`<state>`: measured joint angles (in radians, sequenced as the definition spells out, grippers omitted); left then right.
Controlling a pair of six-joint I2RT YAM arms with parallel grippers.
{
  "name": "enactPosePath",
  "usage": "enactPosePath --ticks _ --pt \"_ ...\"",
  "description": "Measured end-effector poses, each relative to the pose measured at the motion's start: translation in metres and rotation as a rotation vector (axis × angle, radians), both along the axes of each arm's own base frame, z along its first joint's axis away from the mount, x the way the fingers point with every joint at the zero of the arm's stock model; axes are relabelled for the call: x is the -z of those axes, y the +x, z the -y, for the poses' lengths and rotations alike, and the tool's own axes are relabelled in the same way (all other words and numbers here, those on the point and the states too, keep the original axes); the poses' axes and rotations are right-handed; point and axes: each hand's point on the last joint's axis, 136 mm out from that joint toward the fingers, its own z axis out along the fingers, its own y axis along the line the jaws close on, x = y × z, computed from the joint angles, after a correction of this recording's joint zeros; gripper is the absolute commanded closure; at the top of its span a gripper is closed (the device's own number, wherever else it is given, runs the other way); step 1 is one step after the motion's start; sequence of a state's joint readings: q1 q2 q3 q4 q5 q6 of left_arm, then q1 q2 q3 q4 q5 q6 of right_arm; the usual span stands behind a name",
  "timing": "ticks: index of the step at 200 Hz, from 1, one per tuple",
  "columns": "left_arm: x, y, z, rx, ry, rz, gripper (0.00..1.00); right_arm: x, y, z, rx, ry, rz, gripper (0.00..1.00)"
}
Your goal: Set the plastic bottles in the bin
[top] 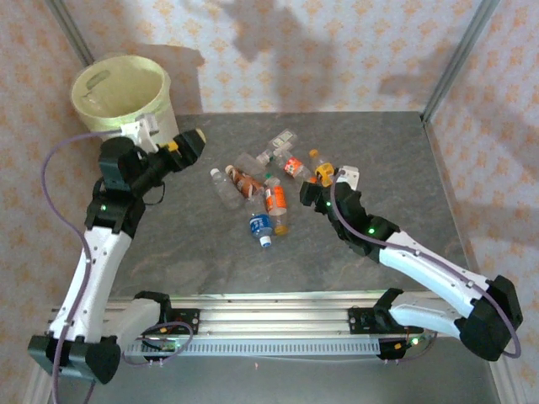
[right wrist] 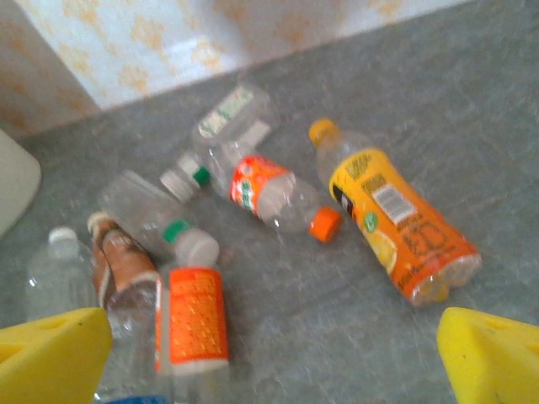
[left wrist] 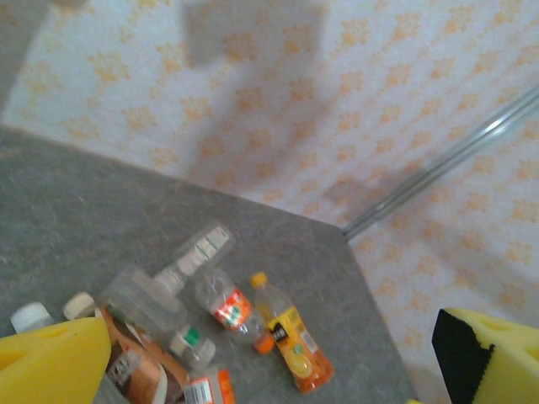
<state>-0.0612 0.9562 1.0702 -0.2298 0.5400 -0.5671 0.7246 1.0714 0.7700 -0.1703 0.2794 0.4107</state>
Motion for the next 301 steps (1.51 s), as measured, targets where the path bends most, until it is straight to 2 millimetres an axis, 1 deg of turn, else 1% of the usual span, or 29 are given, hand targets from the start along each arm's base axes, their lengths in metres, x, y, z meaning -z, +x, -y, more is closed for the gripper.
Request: enactPosePath --ticks 23,37,47,61,77,93,110,123,135,162,181,201,234,266,282,301 --pt "0.031 -0.012 0.003 0.004 -0.041 -0.044 0.0 0.021 0.005 0.007 -0.008 -0.006 -0.081 0.0" --pt "0.057 -0.014 0.002 -0.007 -0.075 -0.09 0.0 0.033 0.007 0.012 -0.013 -0.015 -0.129 0.0" --pt "0.074 -0.015 0.002 -0.015 -0.097 -0.124 0.0 0.041 0.007 0.011 -0.031 -0.023 -0.16 0.01" --pt "0.096 -0.016 0.001 -0.033 -0.124 -0.169 0.0 0.052 0.006 0.002 -0.09 -0.041 -0.22 0.03" --pt "0.109 -0.016 -0.001 -0.054 -0.147 -0.196 0.0 0.061 0.007 -0.016 -0.169 -0.045 -0.278 0.05" --pt "0.111 -0.014 -0.002 -0.064 -0.162 -0.202 0.0 0.068 0.008 -0.037 -0.238 -0.046 -0.314 0.04" --pt "0.109 -0.012 -0.002 -0.071 -0.17 -0.194 0.0 0.082 0.001 -0.059 -0.297 -0.062 -0.348 0.04" --pt "0.108 -0.011 -0.002 -0.079 -0.173 -0.194 0.0 0.092 -0.002 -0.07 -0.296 -0.074 -0.376 0.05" --pt "0.109 -0.011 -0.003 -0.087 -0.171 -0.193 0.0 0.103 -0.001 -0.078 -0.287 -0.074 -0.404 0.1" --pt "0.109 -0.01 -0.006 -0.105 -0.167 -0.191 0.0 0.126 0.0 -0.087 -0.288 -0.059 -0.463 0.2" --pt "0.11 -0.009 -0.006 -0.109 -0.165 -0.193 0.0 0.136 0.001 -0.091 -0.285 -0.059 -0.482 0.27" --pt "0.113 -0.008 -0.006 -0.111 -0.163 -0.203 0.0 0.141 0.004 -0.095 -0.286 -0.06 -0.487 0.28" --pt "0.122 -0.004 -0.004 -0.109 -0.158 -0.232 0.0 0.148 0.013 -0.11 -0.298 -0.042 -0.491 0.31" --pt "0.129 -0.003 -0.001 -0.104 -0.153 -0.254 0.0 0.166 0.013 -0.111 -0.286 -0.051 -0.524 0.31" --pt "0.136 -0.002 0.001 -0.102 -0.147 -0.272 0.0 0.173 0.012 -0.109 -0.277 -0.057 -0.539 0.35" --pt "0.148 0.0 0.006 -0.093 -0.139 -0.307 0.0 0.173 0.012 -0.109 -0.274 -0.06 -0.538 0.42"
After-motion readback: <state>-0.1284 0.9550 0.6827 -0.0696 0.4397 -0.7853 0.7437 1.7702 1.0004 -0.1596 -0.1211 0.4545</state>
